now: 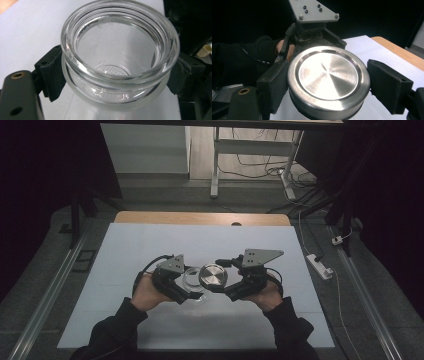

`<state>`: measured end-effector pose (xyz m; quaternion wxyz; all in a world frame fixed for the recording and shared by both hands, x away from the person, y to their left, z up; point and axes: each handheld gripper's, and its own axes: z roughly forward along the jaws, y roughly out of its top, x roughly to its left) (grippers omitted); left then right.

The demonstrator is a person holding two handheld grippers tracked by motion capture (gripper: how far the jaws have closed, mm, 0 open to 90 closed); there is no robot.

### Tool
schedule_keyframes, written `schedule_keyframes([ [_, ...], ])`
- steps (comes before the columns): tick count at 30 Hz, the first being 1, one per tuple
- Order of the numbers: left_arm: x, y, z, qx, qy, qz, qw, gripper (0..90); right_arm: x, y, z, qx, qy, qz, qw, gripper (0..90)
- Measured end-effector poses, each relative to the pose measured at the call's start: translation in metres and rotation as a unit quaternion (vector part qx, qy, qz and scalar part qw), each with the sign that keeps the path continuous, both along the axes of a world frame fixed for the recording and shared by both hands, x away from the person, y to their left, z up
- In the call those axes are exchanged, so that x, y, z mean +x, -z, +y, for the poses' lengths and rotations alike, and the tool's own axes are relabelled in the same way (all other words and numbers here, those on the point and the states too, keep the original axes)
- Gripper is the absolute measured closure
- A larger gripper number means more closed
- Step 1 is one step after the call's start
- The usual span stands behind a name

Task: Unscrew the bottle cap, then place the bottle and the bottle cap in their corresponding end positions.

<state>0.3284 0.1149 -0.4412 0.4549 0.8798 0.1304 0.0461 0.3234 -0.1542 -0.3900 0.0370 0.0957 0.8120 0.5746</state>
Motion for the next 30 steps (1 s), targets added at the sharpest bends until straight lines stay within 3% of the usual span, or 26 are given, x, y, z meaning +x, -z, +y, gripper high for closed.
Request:
schedule_keyframes([
  [11, 0.005, 0.004, 0.001, 0.005, -0.025, -0.005, 0.9997, 15.8, -0.01, 0.005, -0.011, -0.007, 0.022, 0.005, 0.9997, 19.7],
  [30, 0.015, 0.001, 0.007, -0.001, -0.066, -0.015, 0.9977, 15.9, -0.027, 0.016, 0.0, -0.017, 0.031, -0.006, 0.9993, 19.7],
])
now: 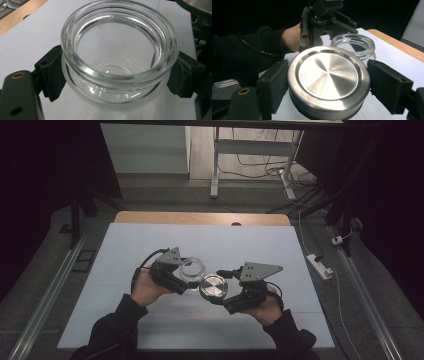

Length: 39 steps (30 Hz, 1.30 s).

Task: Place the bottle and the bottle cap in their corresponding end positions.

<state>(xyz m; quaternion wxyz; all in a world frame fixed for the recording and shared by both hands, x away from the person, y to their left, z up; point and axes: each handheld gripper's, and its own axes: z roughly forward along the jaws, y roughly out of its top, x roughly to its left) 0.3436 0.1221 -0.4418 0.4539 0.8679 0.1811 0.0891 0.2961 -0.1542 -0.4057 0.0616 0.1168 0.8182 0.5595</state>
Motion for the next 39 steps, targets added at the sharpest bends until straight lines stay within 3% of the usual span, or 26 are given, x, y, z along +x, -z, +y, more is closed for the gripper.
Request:
schedule_keyframes([
  [6, 0.005, 0.001, -0.002, 0.006, -0.003, -0.002, 1.0, 15.8, -0.004, 0.005, 0.001, -0.002, -0.003, 0.003, 1.0, 19.7],
  [18, 0.014, 0.002, -0.005, -0.002, -0.018, -0.004, 0.9998, 15.8, -0.01, 0.02, 0.0, -0.005, 0.002, 0.014, 0.9999, 19.7],
  [39, 0.038, 0.007, -0.015, -0.017, -0.028, -0.01, 0.9994, 15.8, -0.019, 0.043, 0.009, -0.02, 0.004, 0.012, 0.9997, 19.7],
])
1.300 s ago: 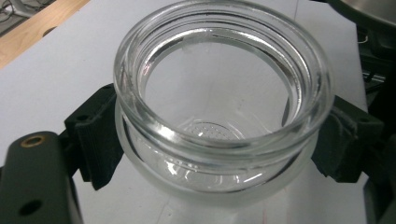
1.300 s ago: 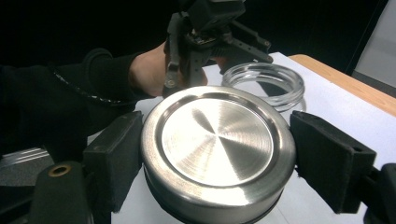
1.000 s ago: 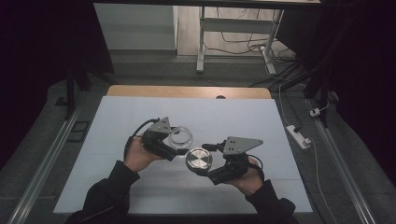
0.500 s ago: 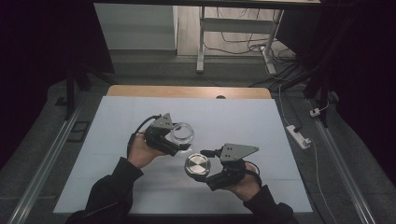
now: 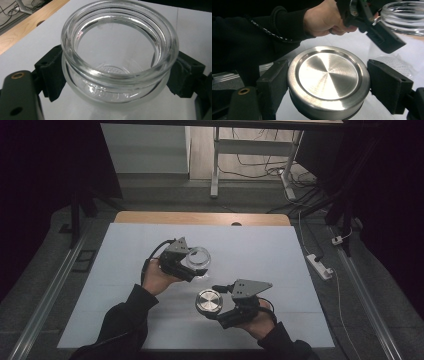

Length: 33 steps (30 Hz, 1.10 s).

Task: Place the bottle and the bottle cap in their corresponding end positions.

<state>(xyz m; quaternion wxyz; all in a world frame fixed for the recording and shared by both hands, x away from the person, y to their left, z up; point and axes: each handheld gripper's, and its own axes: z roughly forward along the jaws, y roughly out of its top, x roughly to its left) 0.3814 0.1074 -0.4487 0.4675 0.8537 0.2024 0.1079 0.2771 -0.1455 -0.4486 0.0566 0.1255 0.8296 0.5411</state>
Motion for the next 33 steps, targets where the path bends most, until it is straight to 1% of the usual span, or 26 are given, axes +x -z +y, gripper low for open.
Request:
schedule_keyframes([
  [8, 0.008, 0.004, -0.004, -0.004, -0.009, -0.002, 0.9999, 15.8, -0.001, 0.009, 0.003, -0.007, -0.006, 0.0, 1.0, 19.7],
  [10, 0.009, 0.006, -0.005, -0.004, -0.014, -0.002, 0.9999, 15.8, -0.001, 0.012, 0.004, -0.006, -0.008, 0.002, 0.9999, 19.7],
  [14, 0.011, 0.011, -0.005, -0.008, -0.02, -0.001, 0.9998, 15.8, 0.0, 0.018, 0.006, -0.012, -0.014, 0.005, 0.9998, 19.7],
  [20, 0.015, 0.017, -0.007, -0.005, -0.025, 0.001, 0.9997, 15.8, 0.001, 0.026, 0.009, -0.016, -0.02, 0.008, 0.9997, 19.7],
  [22, 0.016, 0.019, -0.009, -0.001, -0.027, 0.0, 0.9996, 15.8, 0.003, 0.029, 0.009, -0.02, -0.018, 0.009, 0.9996, 19.7],
  [28, 0.019, 0.024, -0.013, 0.003, -0.034, -0.003, 0.9994, 15.8, 0.005, 0.038, 0.01, -0.028, -0.016, 0.016, 0.9994, 19.7],
  [33, 0.021, 0.028, -0.013, 0.005, -0.043, 0.0, 0.999, 15.8, 0.008, 0.045, 0.01, -0.033, -0.018, 0.027, 0.9989, 19.7],
])
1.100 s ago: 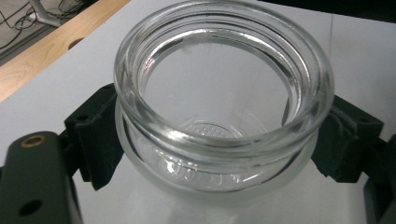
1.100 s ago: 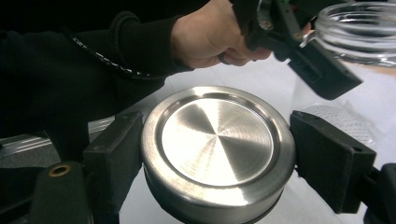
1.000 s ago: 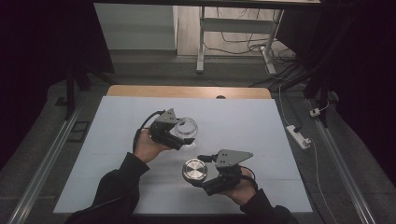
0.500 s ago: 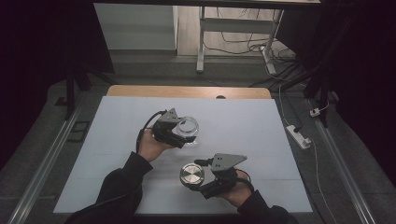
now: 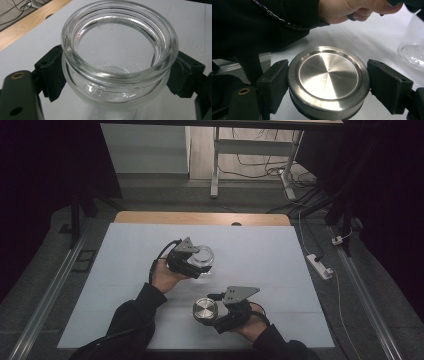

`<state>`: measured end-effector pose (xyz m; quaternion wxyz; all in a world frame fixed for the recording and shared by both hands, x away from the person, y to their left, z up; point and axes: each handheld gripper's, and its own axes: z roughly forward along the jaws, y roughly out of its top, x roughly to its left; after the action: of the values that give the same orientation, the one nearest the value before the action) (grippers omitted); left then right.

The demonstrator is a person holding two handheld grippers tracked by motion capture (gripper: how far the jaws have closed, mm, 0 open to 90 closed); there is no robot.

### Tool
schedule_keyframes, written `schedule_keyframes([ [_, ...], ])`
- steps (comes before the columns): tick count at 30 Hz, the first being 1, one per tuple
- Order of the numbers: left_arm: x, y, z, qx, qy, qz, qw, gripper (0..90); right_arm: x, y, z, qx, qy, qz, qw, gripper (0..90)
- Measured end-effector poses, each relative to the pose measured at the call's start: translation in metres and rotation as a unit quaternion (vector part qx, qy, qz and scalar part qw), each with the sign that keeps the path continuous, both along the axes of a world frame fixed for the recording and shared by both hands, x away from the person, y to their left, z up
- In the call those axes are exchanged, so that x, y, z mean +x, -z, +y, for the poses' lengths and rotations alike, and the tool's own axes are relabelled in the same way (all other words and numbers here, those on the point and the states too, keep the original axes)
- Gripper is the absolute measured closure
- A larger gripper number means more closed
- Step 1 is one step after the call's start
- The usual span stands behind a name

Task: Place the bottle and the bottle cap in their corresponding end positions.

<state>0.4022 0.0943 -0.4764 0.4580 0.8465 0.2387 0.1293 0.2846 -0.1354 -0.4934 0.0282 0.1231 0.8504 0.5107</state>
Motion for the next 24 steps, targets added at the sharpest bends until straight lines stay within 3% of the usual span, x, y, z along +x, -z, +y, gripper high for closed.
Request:
schedule_keyframes([
  [7, 0.003, 0.008, 0.001, 0.005, -0.014, 0.005, 0.9999, 15.8, 0.005, 0.012, 0.003, -0.013, 0.007, 0.005, 0.9999, 19.7],
  [14, 0.007, 0.015, 0.001, 0.012, -0.025, 0.01, 0.9996, 15.8, 0.005, 0.026, 0.013, -0.045, 0.002, 0.006, 0.999, 19.7],
  [24, 0.008, 0.021, -0.003, 0.016, -0.024, 0.016, 0.9995, 15.8, 0.007, 0.037, 0.022, -0.078, 0.019, -0.002, 0.9967, 19.7],
])
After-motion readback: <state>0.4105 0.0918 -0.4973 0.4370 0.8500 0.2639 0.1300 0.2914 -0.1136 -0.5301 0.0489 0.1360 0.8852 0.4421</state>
